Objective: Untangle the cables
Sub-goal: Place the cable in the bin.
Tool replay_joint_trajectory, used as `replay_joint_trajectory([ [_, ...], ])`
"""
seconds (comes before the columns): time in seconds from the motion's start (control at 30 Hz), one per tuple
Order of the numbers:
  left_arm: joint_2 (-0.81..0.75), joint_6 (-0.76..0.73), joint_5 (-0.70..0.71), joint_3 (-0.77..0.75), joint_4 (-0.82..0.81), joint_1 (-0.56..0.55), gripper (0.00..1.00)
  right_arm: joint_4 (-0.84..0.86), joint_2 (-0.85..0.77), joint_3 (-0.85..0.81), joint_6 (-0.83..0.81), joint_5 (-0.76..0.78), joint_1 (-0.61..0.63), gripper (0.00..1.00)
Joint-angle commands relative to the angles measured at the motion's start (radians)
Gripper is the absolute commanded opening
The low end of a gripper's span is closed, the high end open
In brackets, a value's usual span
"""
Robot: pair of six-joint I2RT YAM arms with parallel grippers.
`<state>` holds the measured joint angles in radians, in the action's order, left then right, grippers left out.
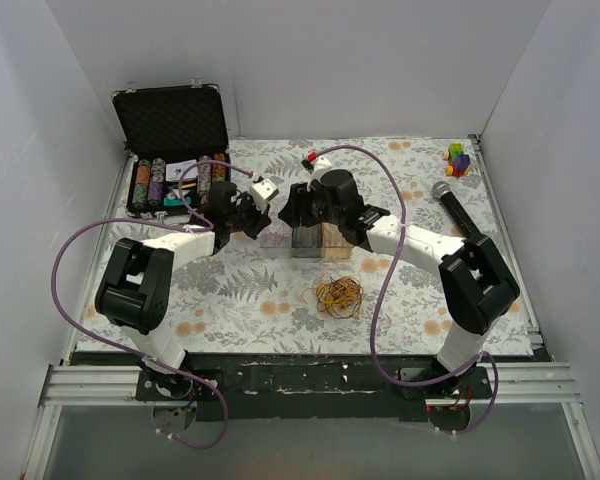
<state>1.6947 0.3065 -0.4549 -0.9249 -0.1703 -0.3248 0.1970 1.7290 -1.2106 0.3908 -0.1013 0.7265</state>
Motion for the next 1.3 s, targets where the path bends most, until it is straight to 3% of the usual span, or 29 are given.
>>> replay_joint_trajectory([
  [0.0,-0.050,0.032,0.001,-0.005,-0.008,0.009,0.00,0.030,0.007,0.031,0.040,-0.044,0.005,0.57],
  [0.17,-0.055,0.164,-0.148,-0.025,0.009,0.065,0.06,0.038,0.040,0.042,0.052,-0.077,0.010,0.56],
  [0.43,-0.058,0.134,-0.375,-0.060,0.118,0.086,0.21,-0.059,0.170,-0.145,0.036,-0.080,0.008,0.46],
  [0.63,-0.053,0.103,-0.424,-0.069,0.164,0.084,0.29,-0.162,0.273,-0.283,0.062,-0.095,0.007,0.45],
  [1.27,-0.009,0.086,-0.561,-0.104,0.253,0.086,0.45,-0.053,0.213,-0.188,0.191,-0.158,-0.025,0.46],
])
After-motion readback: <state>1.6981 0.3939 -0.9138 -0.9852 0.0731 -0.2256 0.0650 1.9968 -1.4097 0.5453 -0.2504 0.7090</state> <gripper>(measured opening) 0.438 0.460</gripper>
